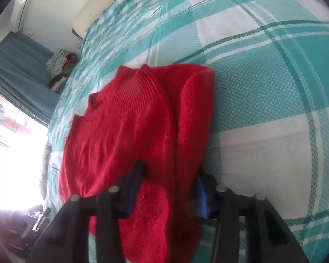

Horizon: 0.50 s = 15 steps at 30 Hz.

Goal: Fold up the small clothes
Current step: 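Grasp one side edge of the folded red sweater with the right gripper, then fold the held edge over the sweater and open the right gripper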

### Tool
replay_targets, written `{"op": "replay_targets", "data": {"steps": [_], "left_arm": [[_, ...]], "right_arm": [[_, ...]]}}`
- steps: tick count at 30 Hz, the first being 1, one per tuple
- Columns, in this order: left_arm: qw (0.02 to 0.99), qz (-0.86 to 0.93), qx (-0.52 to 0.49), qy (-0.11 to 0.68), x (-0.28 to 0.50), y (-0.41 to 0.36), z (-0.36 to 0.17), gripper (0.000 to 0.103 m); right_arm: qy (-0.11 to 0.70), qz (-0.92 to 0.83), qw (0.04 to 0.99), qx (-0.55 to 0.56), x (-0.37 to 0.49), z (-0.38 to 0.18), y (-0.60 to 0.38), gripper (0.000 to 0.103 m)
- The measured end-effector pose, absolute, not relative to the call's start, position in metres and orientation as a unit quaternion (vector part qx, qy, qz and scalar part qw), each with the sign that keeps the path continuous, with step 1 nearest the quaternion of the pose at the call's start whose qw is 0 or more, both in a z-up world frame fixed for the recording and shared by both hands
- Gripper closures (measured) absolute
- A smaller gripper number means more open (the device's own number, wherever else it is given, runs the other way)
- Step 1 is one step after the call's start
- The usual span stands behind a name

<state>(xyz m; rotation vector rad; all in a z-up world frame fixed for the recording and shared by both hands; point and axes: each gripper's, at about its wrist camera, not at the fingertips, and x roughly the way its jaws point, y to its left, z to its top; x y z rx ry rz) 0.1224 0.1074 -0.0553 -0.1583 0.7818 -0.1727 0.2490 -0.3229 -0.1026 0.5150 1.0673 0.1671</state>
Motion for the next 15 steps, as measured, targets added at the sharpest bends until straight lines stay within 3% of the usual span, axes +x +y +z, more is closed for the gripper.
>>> {"op": "replay_targets", "data": {"steps": [9,15], "left_arm": [[0.908,-0.019,-0.172,0.382,0.148,0.173,-0.095,0.002],[0.917,-0.013,-0.176,0.359,0.145,0.185,-0.091,0.002]], "right_arm": [[0.488,0.099,0.849,0.179,0.269,0.001,-0.2,0.093],[0.512,0.125,0.842,0.115,0.301,-0.022,-0.067,0.093]]}}
